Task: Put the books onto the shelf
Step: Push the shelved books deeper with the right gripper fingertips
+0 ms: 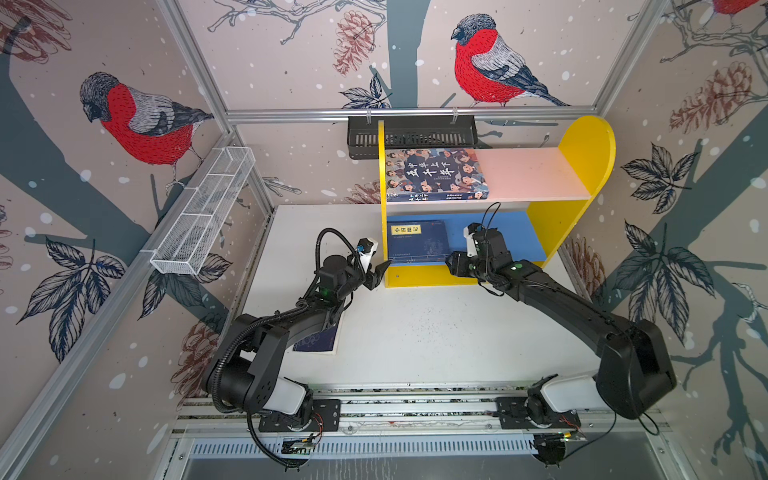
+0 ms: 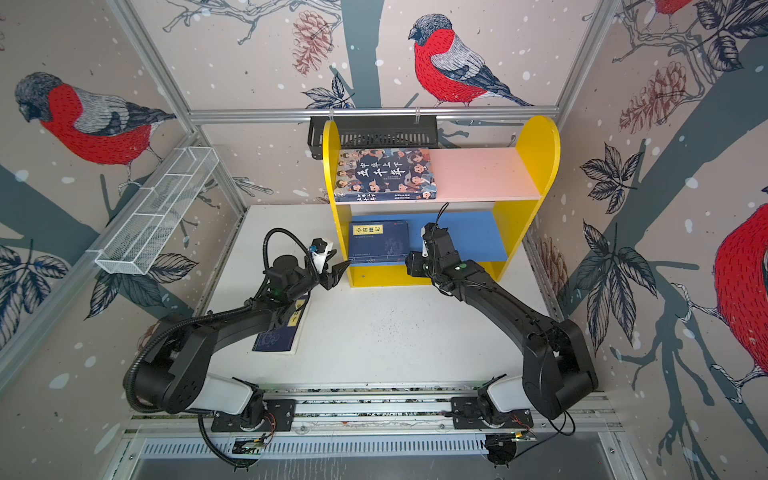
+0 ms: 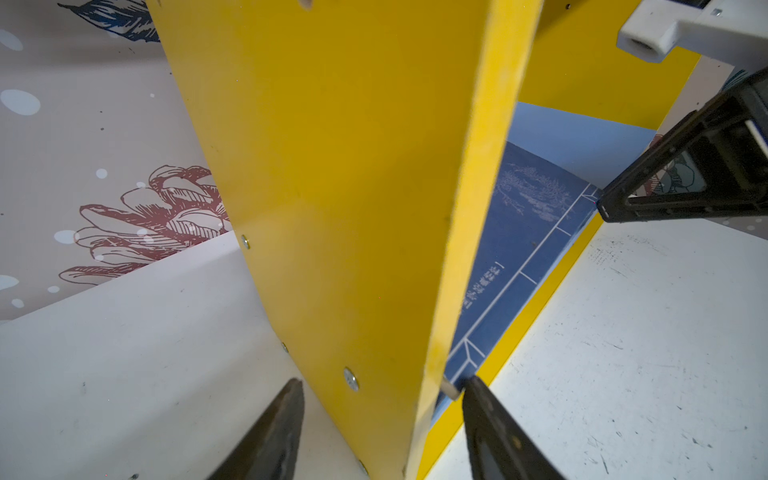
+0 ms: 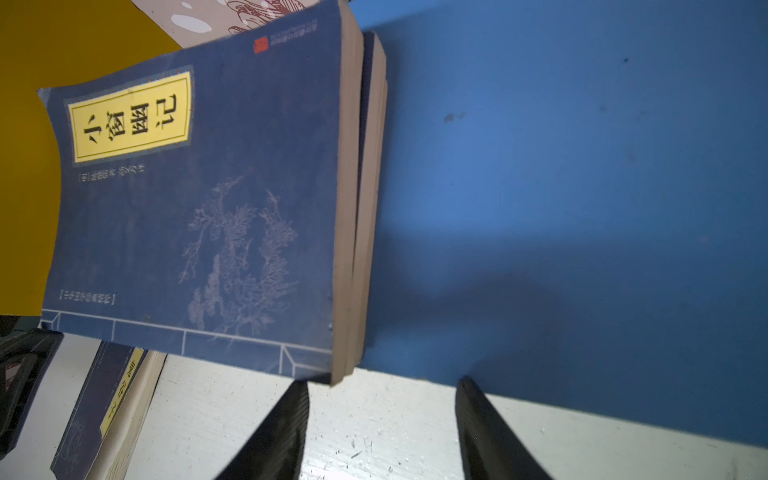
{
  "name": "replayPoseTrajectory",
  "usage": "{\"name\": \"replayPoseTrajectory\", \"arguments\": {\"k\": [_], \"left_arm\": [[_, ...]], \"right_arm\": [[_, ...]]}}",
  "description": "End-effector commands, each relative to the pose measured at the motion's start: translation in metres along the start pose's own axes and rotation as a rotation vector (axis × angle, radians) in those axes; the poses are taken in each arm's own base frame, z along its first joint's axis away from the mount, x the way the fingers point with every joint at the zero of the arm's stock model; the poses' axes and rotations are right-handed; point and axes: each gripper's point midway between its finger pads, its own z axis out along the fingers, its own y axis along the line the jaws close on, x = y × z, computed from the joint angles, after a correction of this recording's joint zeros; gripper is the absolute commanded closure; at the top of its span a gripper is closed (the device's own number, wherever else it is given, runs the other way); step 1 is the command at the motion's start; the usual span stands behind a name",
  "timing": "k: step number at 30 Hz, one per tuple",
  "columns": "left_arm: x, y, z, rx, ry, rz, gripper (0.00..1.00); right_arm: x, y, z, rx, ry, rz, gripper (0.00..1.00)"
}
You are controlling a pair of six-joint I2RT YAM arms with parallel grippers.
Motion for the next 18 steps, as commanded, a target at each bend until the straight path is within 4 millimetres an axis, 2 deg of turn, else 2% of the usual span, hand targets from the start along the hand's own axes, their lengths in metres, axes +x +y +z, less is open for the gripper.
{"name": "replayPoseTrajectory", "arguments": {"k": [1,18], "left_arm": [[-0.0101,0.001,0.0001,-0.006,-0.034,0.017,0.4],[-0.0132,0.0009,-0.0009,-0.007,-0.041,0.013,0.46]], "right_arm": [[-0.0044,0.0037,-0.0001,-0.013,-0.01,-0.007,0.42],[-0.0047,0.0064,-0.0032,-0.018,-0.009,-0.013,0.42]]}}
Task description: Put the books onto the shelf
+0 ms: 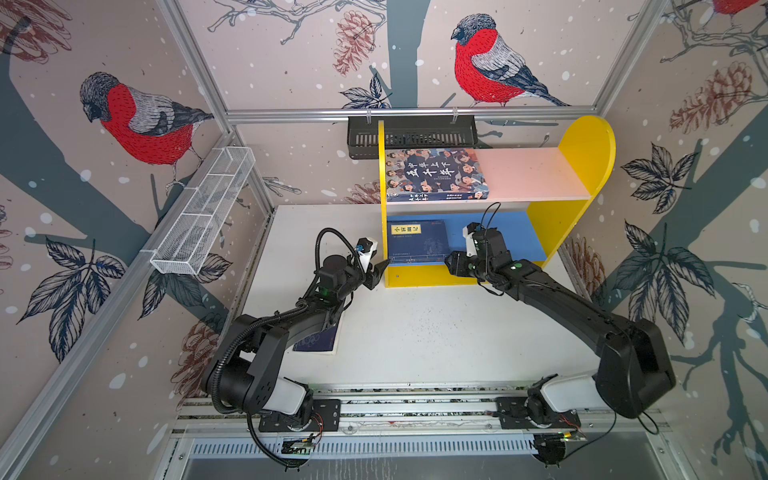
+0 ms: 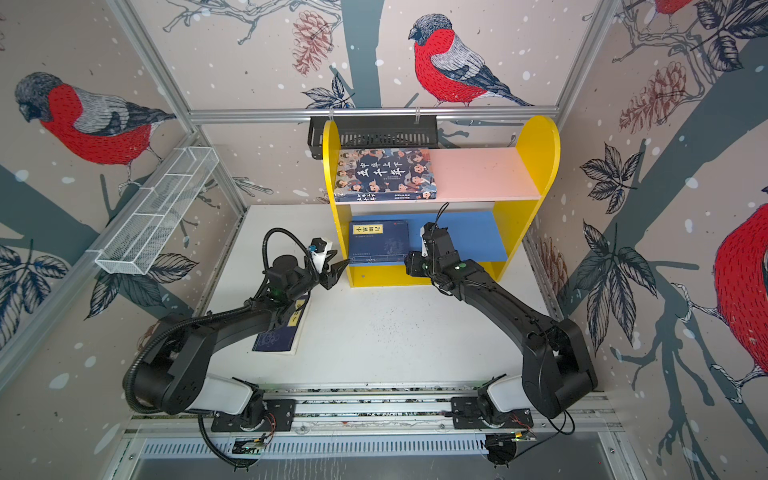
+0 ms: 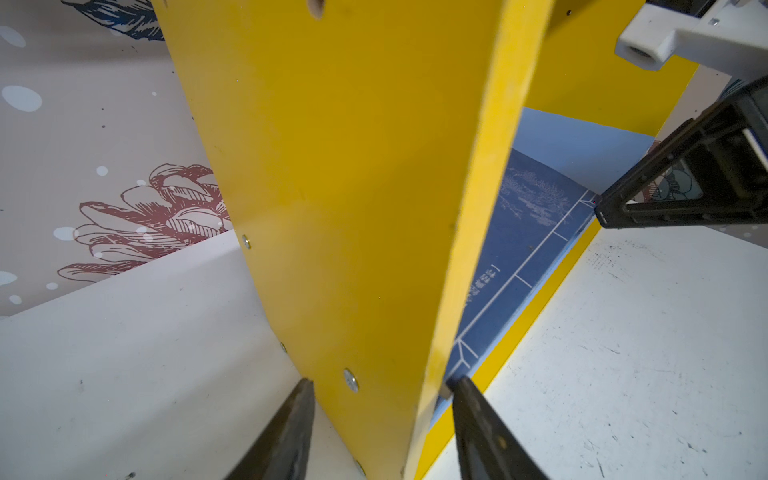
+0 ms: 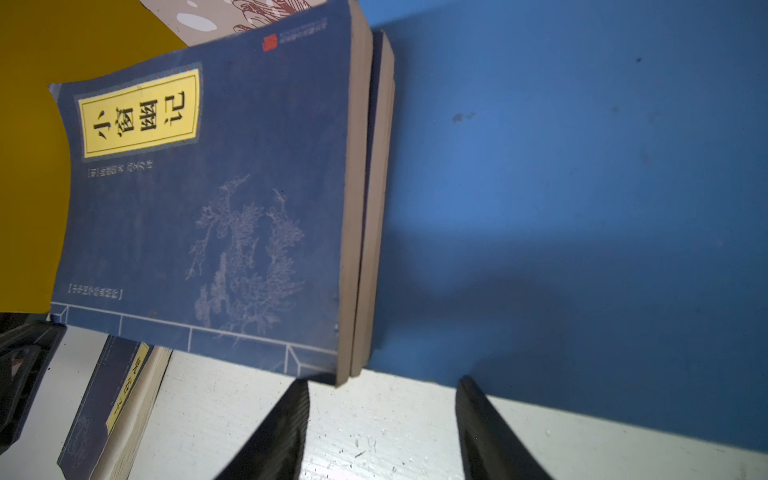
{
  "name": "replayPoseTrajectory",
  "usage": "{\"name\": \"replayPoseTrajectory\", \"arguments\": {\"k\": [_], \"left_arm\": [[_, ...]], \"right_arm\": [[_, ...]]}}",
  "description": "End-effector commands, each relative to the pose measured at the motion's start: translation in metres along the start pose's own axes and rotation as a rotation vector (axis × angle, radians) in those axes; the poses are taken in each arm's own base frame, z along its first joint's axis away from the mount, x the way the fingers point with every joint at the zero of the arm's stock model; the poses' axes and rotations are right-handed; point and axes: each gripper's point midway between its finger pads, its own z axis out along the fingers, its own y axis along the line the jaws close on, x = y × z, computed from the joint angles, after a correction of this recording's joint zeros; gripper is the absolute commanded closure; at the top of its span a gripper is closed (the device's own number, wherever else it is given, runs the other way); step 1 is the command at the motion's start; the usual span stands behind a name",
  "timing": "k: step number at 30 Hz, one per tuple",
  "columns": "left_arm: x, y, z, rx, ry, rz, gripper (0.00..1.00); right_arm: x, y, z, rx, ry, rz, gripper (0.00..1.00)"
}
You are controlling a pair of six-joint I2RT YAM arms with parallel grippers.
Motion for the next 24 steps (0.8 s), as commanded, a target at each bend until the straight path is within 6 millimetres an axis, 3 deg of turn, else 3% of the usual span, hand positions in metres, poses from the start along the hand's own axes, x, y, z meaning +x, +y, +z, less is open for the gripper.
{"name": "replayPoseTrajectory", "arguments": {"k": [1,14,24], "left_arm": [[-0.0115,0.0007,-0.0002,-0.005,-0.037,0.023,0.46],[-0.011,-0.0007,0.0002,0.002,-0.035,0.021,0.5],[-0.0091,-0.0024,-0.0022,0.008,-0.035,0.032,0.45]], "right_arm": [[-0.005,0.004,-0.0033,-0.01,-0.013,-0.011,0.42],[-0.0041,0.004,-0.0031,-0.011,-0.009,-0.01,0.42],[-0.003,0.0052,-0.004,-0.018,-0.009,-0.012,0.42]]}}
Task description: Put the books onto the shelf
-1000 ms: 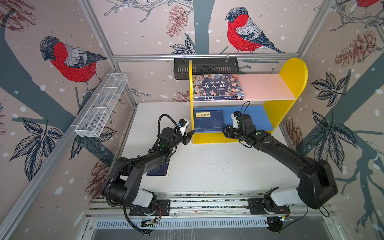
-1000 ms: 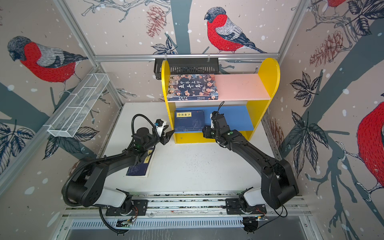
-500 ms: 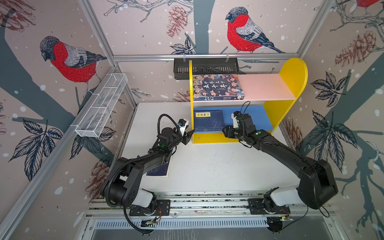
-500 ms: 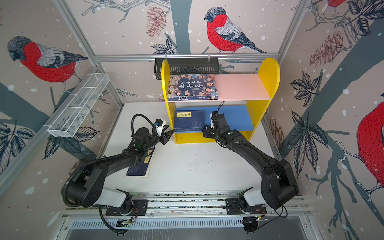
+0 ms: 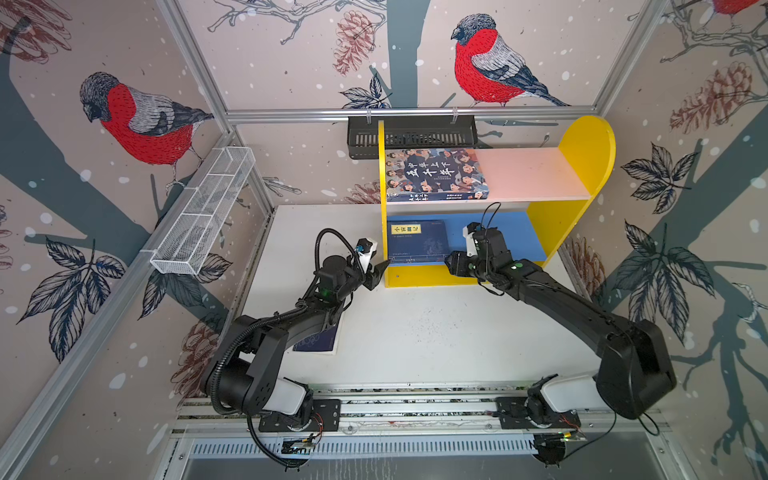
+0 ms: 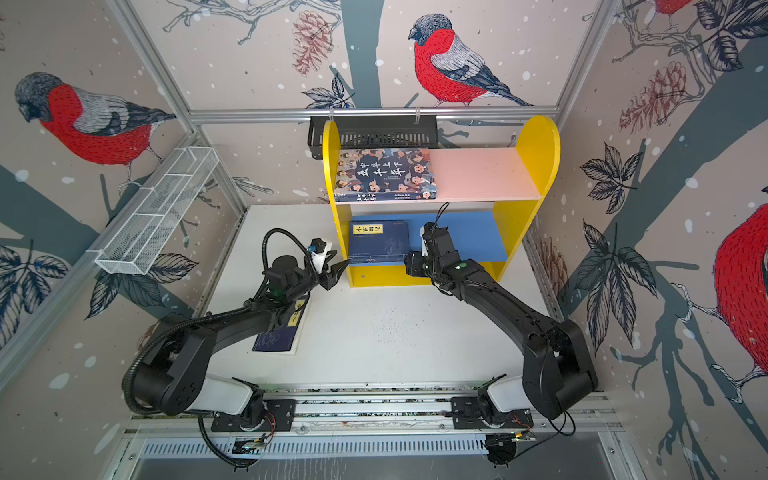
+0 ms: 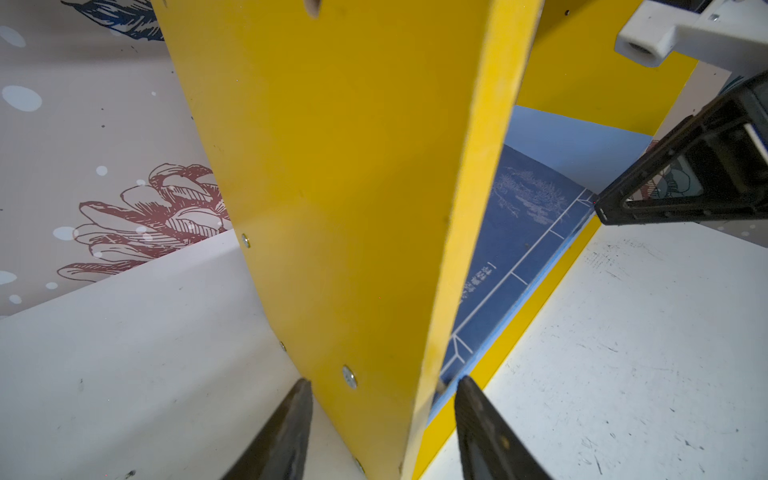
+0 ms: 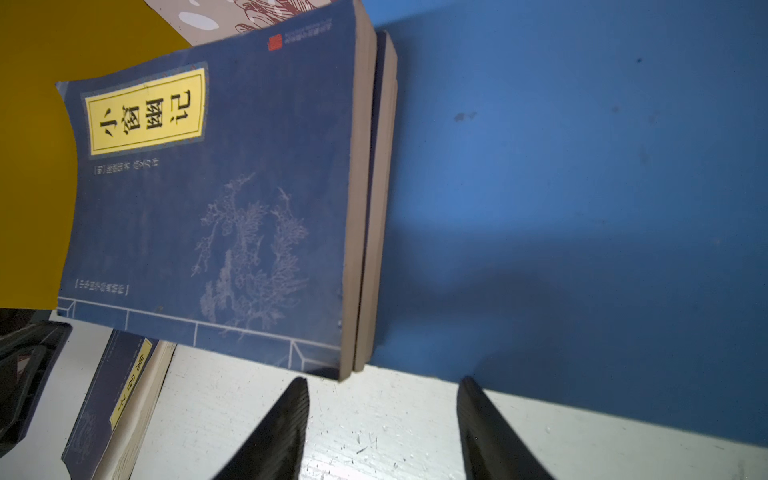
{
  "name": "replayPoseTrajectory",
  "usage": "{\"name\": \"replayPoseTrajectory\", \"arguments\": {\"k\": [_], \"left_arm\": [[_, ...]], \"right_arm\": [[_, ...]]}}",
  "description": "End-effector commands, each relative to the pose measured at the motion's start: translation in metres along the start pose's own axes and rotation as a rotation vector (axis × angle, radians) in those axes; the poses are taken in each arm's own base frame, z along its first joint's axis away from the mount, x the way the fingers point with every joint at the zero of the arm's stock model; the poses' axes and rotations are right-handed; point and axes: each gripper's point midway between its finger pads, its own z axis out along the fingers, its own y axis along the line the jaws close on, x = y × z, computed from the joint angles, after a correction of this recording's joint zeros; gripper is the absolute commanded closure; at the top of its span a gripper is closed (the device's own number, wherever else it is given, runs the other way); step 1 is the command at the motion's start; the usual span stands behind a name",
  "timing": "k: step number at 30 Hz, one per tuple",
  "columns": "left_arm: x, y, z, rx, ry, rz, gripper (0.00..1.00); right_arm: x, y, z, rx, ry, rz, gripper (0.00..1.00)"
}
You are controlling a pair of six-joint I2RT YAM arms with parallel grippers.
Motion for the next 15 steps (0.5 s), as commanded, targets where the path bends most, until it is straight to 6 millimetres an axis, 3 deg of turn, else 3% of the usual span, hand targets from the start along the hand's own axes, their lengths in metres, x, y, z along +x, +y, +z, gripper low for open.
{"name": "replayPoseTrajectory", "arguments": {"k": [1,7,15], "left_arm": [[-0.0098,-0.0015,-0.0005,0.005,-0.035,0.03,0.46],[-0.0095,-0.0011,0.0006,0.006,-0.033,0.024,0.53],[-0.0107,-0.0019,0.0,0.008,-0.034,0.025,0.56]], "right_arm": [[-0.0033,0.0029,-0.0022,-0.011,-0.013,-0.01,0.42],[-0.0037,0.0026,-0.0022,-0.008,-0.014,-0.013,0.42],[-0.0034,0.003,-0.0019,-0.011,-0.013,-0.011,0.42]]}}
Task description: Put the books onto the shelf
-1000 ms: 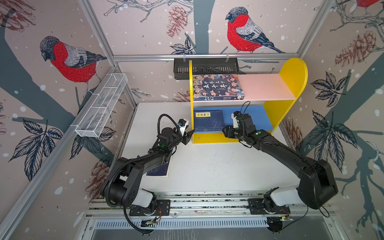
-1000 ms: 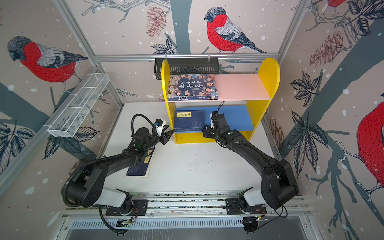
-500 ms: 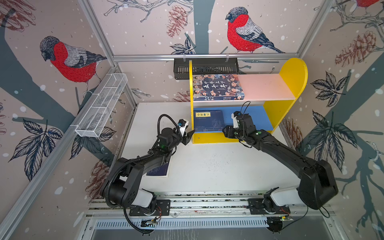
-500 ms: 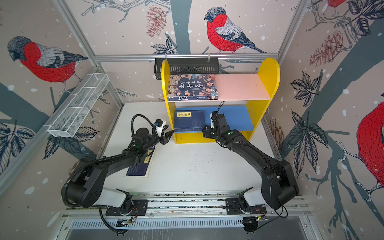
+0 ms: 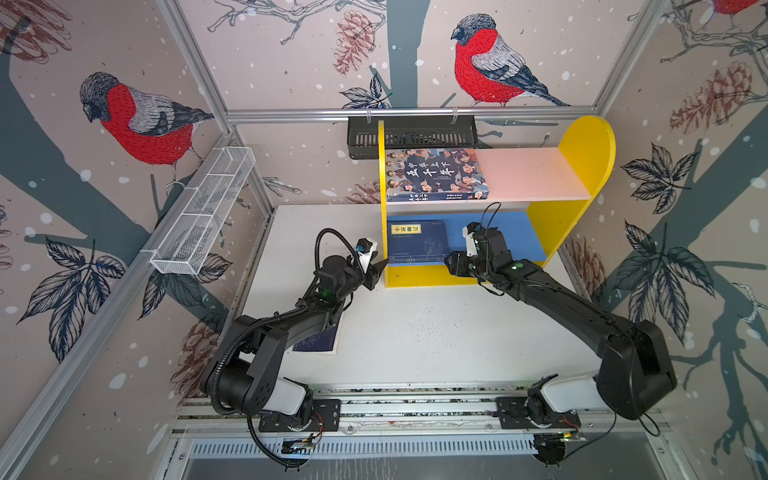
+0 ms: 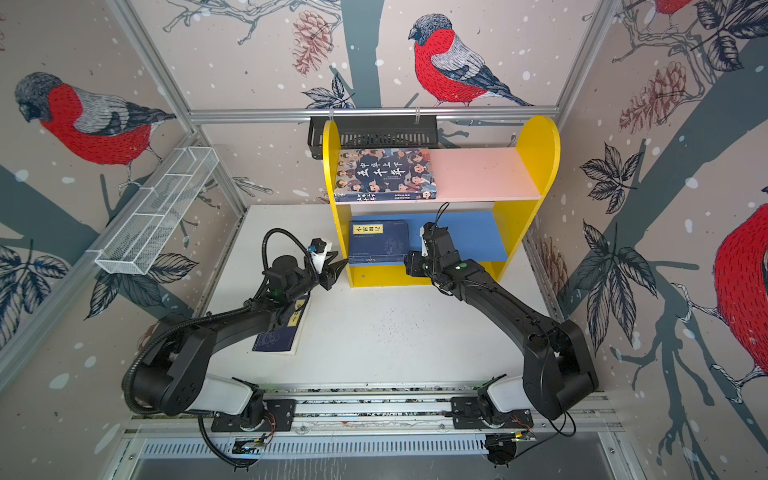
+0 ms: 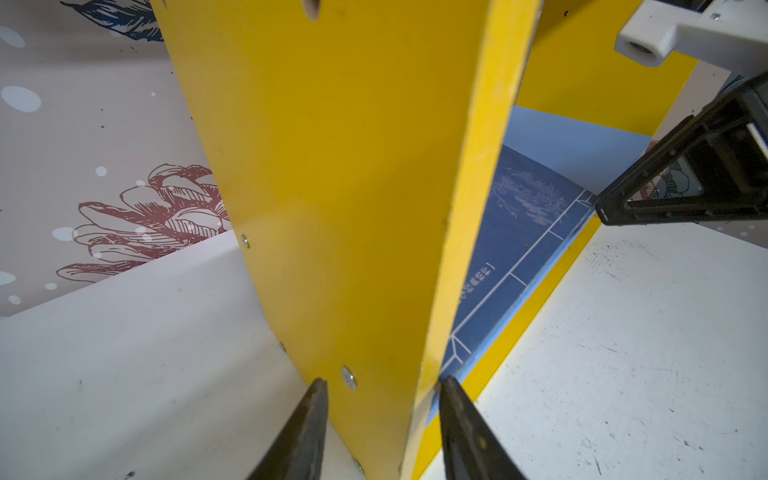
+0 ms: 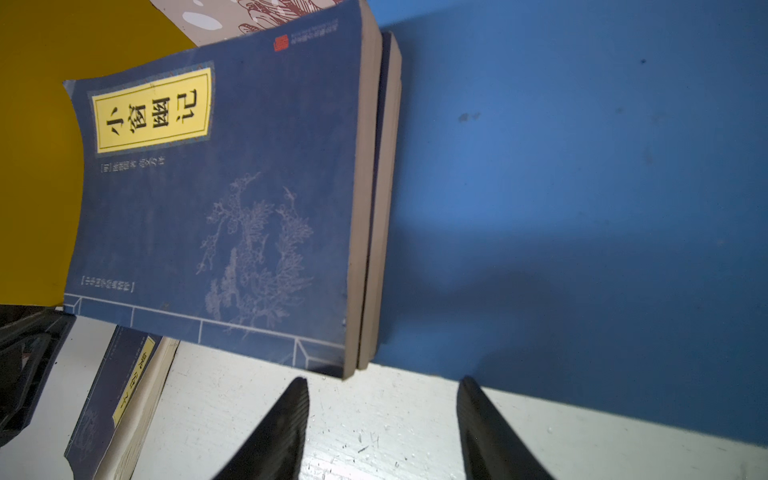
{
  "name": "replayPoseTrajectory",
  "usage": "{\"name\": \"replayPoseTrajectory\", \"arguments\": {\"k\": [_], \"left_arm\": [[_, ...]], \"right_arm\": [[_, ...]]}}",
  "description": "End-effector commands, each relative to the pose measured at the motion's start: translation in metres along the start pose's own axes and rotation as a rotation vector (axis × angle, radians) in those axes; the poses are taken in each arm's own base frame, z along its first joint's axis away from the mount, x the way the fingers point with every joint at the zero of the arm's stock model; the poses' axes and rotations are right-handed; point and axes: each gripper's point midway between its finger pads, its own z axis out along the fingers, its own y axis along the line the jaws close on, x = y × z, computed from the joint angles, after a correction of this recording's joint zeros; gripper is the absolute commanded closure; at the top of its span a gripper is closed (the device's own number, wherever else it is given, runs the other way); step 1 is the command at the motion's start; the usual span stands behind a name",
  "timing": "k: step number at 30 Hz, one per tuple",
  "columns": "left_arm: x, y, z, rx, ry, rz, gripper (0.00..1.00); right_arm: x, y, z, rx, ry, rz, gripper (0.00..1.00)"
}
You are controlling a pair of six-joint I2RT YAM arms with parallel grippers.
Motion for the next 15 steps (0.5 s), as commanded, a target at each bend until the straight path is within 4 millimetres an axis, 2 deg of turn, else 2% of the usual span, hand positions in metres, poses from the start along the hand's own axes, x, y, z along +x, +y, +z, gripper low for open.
{"name": "replayPoseTrajectory", "arguments": {"k": [1,4,12,15], "left_arm": [[-0.0103,-0.0018,-0.0001,0.008,-0.033,0.025,0.57],[-0.01,-0.0019,0.0002,0.009,-0.032,0.024,0.57],[-0.0104,-0.0042,-0.0031,0.014,-0.037,0.035,0.41],[-0.0091,-0.0033,-0.0038,0.007,-0.035,0.033,0.38]], "right_arm": [[-0.0034,0.0026,-0.0017,-0.009,-0.013,-0.01,0.42],[-0.0034,0.0027,-0.0023,-0.009,-0.013,-0.011,0.42],[-0.0049,0.0029,-0.0056,-0.009,-0.022,-0.012,0.41],[-0.0048,0.0033,-0.0062,-0.011,-0.022,-0.011,0.41]]}}
